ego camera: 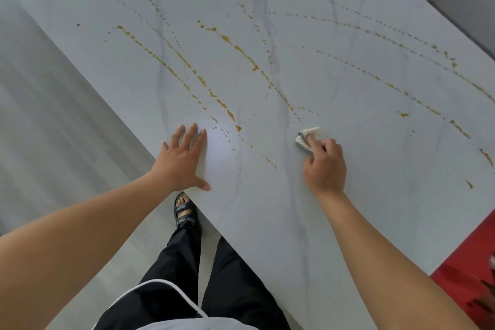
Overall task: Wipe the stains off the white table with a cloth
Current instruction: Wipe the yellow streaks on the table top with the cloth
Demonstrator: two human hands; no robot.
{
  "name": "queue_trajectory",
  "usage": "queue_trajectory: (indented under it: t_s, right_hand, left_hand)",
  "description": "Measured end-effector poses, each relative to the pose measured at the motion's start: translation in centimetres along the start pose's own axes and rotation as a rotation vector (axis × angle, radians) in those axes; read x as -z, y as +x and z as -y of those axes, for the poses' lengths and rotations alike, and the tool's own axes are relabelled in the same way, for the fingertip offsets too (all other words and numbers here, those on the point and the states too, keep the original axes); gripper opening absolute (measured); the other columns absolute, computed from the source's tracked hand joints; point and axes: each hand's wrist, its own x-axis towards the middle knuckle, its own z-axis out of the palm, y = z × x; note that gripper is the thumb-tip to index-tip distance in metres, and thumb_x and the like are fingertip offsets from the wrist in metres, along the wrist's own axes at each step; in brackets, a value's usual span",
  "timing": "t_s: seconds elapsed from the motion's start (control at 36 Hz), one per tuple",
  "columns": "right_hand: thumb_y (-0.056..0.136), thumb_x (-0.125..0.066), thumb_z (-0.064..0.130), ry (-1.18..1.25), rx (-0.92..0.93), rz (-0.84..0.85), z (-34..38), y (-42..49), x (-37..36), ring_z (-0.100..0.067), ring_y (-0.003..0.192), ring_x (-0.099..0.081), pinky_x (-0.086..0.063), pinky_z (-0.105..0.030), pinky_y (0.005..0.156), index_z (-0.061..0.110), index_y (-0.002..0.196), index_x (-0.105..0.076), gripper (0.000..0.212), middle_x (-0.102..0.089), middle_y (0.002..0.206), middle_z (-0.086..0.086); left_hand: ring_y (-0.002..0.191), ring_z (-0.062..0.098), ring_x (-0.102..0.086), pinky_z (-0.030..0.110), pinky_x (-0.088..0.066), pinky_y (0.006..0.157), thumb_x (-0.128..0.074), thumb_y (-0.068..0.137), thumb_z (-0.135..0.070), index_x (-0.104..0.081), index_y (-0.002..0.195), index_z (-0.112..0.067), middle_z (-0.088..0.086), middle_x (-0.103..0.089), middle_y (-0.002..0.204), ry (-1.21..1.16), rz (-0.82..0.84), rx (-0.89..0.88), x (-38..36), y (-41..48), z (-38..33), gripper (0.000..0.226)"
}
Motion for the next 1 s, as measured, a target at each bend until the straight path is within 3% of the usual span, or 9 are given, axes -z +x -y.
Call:
queue_trajectory:
  t_s: [0.11, 0.28, 0.47, 0.61, 0.78, 0.92, 1.0]
  right_hand:
    - [0.078, -0.040, 0.012, 0.000, 0.287, 0.123, 0.9, -1.7, -0.5, -0.032, 0.080, -0.053, -0.052, -0.040, 0.060, 0.014, 0.123, -0.070, 0.054, -0.056, 0.091, -0.008]
    - [0.075, -0.051, 0.006, 0.068, -0.065, 0.026, 1.6, -1.9, -0.9, -0.035, 0.092, -0.055, -0.051, -0.038, 0.065, 0.015, 0.126, -0.069, 0.054, -0.056, 0.098, -0.010]
    - [0.076, -0.040, 0.011, 0.000, 0.289, 0.174, 3.8, -3.9, -1.3, -0.032, 0.080, -0.055, -0.052, -0.037, 0.054, 0.016, 0.120, -0.070, 0.054, -0.057, 0.091, -0.007]
    - [0.075, -0.052, 0.002, 0.077, -0.008, 0.075, 4.2, -3.8, -1.6, -0.032, 0.089, -0.054, -0.050, -0.036, 0.062, 0.016, 0.125, -0.068, 0.055, -0.056, 0.097, -0.007]
    - [0.077, -0.039, 0.011, 0.005, 0.338, 0.177, 5.3, -5.8, -1.9, -0.032, 0.073, -0.052, -0.050, -0.037, 0.053, 0.014, 0.119, -0.071, 0.052, -0.055, 0.087, -0.008]
    - [0.076, -0.049, 0.004, 0.051, 0.032, 0.071, 5.4, -5.8, -2.2, -0.031, 0.086, -0.053, -0.050, -0.036, 0.062, 0.015, 0.125, -0.068, 0.053, -0.056, 0.096, -0.007]
    - [0.079, -0.043, 0.010, 0.011, 0.169, 0.106, 6.6, -6.8, -2.6, -0.033, 0.079, -0.053, -0.050, -0.036, 0.060, 0.012, 0.124, -0.068, 0.052, -0.056, 0.092, -0.009]
  left_hand:
    - [0.154, 0.030, 0.026, 0.061, -0.011, 0.125, -0.074, 0.062, -0.083, 0.027, 0.158, -0.026, -0.002, 0.031, 0.165, 0.021, 0.000, -0.010, 0.0, -0.1, 0.1, 0.150]
    - [0.154, 0.031, 0.026, 0.062, -0.011, 0.125, -0.075, 0.064, -0.081, 0.028, 0.158, -0.024, -0.001, 0.033, 0.165, 0.031, 0.016, -0.007, 0.1, -0.1, 0.0, 0.150]
    - [0.154, 0.033, 0.024, 0.064, -0.013, 0.124, -0.076, 0.063, -0.081, 0.027, 0.158, -0.023, 0.000, 0.032, 0.165, 0.037, 0.013, -0.018, 0.1, 0.0, 0.1, 0.151]
    - [0.154, 0.034, 0.024, 0.065, -0.013, 0.123, -0.077, 0.064, -0.080, 0.027, 0.158, -0.023, 0.001, 0.031, 0.165, 0.031, 0.010, -0.023, 0.0, -0.1, 0.2, 0.151]
    - [0.154, 0.034, 0.024, 0.066, -0.013, 0.123, -0.076, 0.064, -0.081, 0.026, 0.158, -0.023, 0.000, 0.031, 0.165, 0.031, 0.005, -0.032, -0.2, 0.1, 0.4, 0.150]
    - [0.154, 0.034, 0.024, 0.066, -0.013, 0.122, -0.076, 0.064, -0.080, 0.026, 0.158, -0.023, 0.001, 0.032, 0.165, 0.031, 0.006, -0.034, -0.3, 0.2, 0.4, 0.150]
    - [0.154, 0.034, 0.024, 0.067, -0.014, 0.122, -0.077, 0.064, -0.079, 0.026, 0.158, -0.022, 0.001, 0.031, 0.165, 0.033, 0.004, -0.036, -0.2, 0.1, 0.4, 0.150]
